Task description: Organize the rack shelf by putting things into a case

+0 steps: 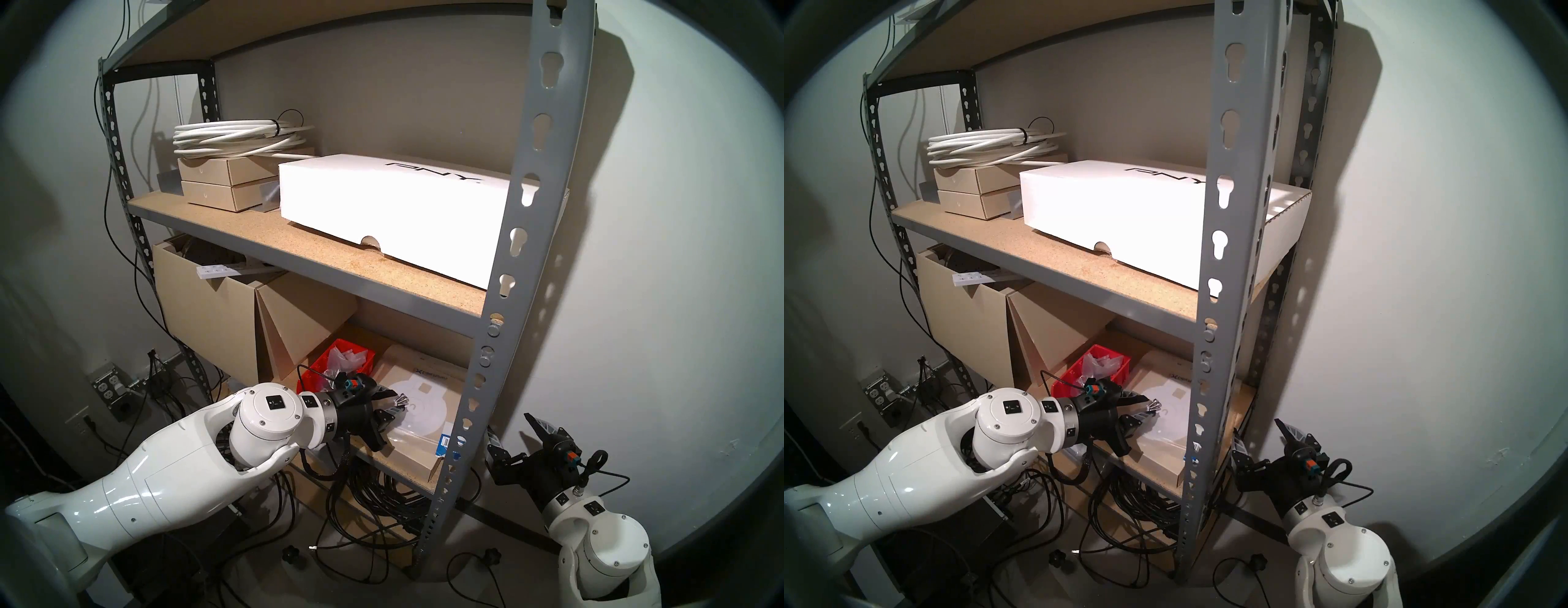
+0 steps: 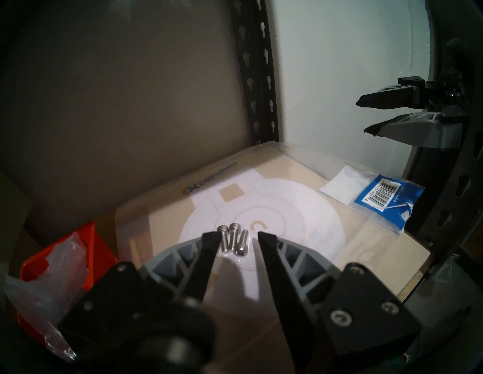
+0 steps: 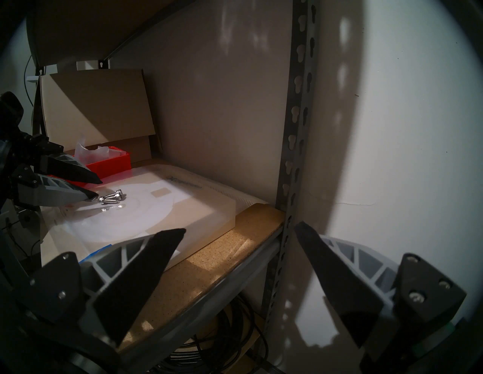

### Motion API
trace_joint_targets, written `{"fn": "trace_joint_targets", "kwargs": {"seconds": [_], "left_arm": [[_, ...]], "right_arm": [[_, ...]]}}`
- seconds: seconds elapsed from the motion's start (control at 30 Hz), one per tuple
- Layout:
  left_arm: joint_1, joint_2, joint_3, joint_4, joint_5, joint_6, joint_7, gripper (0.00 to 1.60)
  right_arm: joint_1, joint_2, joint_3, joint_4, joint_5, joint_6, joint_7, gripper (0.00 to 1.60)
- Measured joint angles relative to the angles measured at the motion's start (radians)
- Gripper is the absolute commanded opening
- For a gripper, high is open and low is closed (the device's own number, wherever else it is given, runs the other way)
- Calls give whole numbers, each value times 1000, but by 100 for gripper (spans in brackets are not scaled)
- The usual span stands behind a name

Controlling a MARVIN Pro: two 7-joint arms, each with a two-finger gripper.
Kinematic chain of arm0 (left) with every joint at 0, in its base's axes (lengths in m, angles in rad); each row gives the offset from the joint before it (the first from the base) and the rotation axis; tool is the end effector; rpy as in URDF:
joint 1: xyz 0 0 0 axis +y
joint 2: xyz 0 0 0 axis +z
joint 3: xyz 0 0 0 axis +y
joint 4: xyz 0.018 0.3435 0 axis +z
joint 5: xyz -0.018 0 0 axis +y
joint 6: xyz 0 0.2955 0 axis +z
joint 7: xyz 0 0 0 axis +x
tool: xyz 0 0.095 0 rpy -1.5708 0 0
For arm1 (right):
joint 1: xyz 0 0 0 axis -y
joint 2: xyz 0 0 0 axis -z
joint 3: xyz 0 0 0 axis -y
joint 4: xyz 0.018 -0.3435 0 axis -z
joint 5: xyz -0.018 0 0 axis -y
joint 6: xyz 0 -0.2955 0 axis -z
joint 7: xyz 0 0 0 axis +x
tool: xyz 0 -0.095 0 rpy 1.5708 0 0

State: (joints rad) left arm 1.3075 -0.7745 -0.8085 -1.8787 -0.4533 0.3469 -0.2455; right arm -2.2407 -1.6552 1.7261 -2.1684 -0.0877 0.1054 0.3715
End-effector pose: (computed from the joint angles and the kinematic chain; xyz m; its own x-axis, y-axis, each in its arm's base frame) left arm 0.3544 -0.0200 -0.3137 0.1098 -0.4739 0.8737 -0.8240 -0.5350 -0.1866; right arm 0.1811 -0.0084 -0.3399 0.1979 0.0842 0.9766 0.1968 -0.9794 0.0446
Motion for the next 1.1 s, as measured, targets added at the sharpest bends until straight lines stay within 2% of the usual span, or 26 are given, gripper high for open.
{"fn": "trace_joint_targets", "kwargs": {"seconds": [0.03,0.13,0.17,0.23,0.3,0.4,0.47,0.53,0.57,0.73,0.83,1.0,1.1], "left_arm": [[1,2,0,-1,0,-1,0,119],[6,8,0,-1,-2,-4,-1,111],[8,11,0,-1,-2,-5,-1,92],[13,14,0,-1,-3,-8,-2,90],[16,17,1,0,-3,-10,-2,99],[20,19,4,2,-3,-12,-5,93],[21,19,5,3,-3,-13,-6,80],[20,17,7,5,-3,-14,-7,88],[19,16,8,6,-2,-14,-8,104],[13,5,15,13,5,-14,-10,87],[9,0,18,18,11,-13,-12,94],[4,-7,20,25,18,-12,-14,87],[2,-11,22,31,22,-12,-16,90]], "right_arm": [[0,0,0,0,0,0,0,160],[0,0,0,0,0,0,0,160],[0,-1,0,0,0,0,0,160],[0,-1,0,0,0,0,1,160],[0,-1,0,0,-1,0,1,160],[0,-1,1,0,-1,0,1,160],[0,-1,1,0,-1,0,1,160],[0,-2,1,0,-1,0,1,160],[0,-2,1,0,-1,0,1,160],[0,-2,1,0,-2,0,2,160],[0,-2,1,0,-2,0,2,160],[0,-3,1,0,-2,0,2,160],[0,-3,1,0,-2,0,3,160]]}}
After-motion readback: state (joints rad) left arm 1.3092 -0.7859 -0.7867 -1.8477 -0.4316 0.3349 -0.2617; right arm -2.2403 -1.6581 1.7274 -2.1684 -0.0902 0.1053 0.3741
